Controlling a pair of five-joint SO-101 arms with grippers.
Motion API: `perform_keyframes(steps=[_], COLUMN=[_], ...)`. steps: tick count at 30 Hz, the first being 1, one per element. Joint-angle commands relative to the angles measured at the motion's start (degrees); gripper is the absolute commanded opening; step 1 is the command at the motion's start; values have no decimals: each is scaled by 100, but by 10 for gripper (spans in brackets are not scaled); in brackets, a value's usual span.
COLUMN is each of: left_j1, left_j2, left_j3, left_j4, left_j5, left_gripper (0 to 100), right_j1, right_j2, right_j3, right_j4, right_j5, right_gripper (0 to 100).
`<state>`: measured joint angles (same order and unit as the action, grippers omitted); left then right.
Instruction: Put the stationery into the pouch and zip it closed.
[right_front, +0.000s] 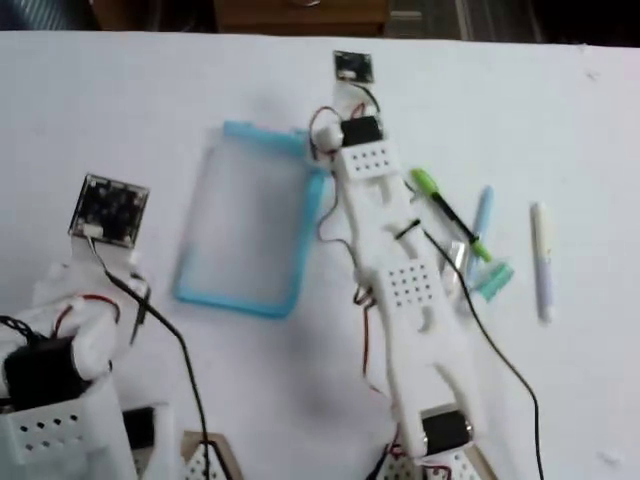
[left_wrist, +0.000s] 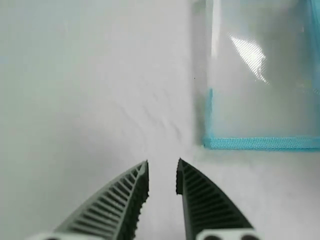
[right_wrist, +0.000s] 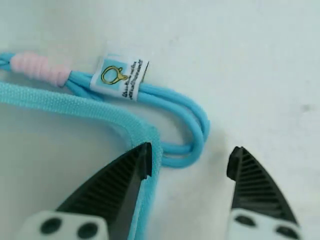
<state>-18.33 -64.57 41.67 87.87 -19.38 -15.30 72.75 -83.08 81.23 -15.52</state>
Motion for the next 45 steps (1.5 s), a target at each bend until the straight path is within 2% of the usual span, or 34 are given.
perform_keyframes(steps=[1, 11, 17, 20, 25, 29, 34, 41, 45], left_j1=[-4, -4, -13, -84, -505, -725, -716, -716, -716], left_j2=[40, 40, 40, 40, 40, 40, 40, 66, 75], left_j3=[9, 0, -44, -44, -44, -44, -44, -431, -1116], left_j4=[9, -229, -229, -229, -229, -229, -396, -747, -835], left_j5=[-53, -26, -18, -18, -18, -18, -18, 18, 738], left_gripper=[116, 116, 116, 116, 116, 116, 116, 120, 120], right_j1=[154, 66, -127, -136, -84, -66, -66, -75, -145], right_j2=[-40, 215, 259, 268, 215, 4, -585, -2642, -3758], right_j3=[-114, 176, 193, 176, 158, -167, -1284, -1143, -1090], right_j4=[-136, -171, -330, -418, -330, 189, 787, 1033, 1033], right_j5=[-97, -26, 571, 598, 607, 607, 615, 615, 615], right_gripper=[255, 243, 76, 16, 18, 18, 17, 17, 17])
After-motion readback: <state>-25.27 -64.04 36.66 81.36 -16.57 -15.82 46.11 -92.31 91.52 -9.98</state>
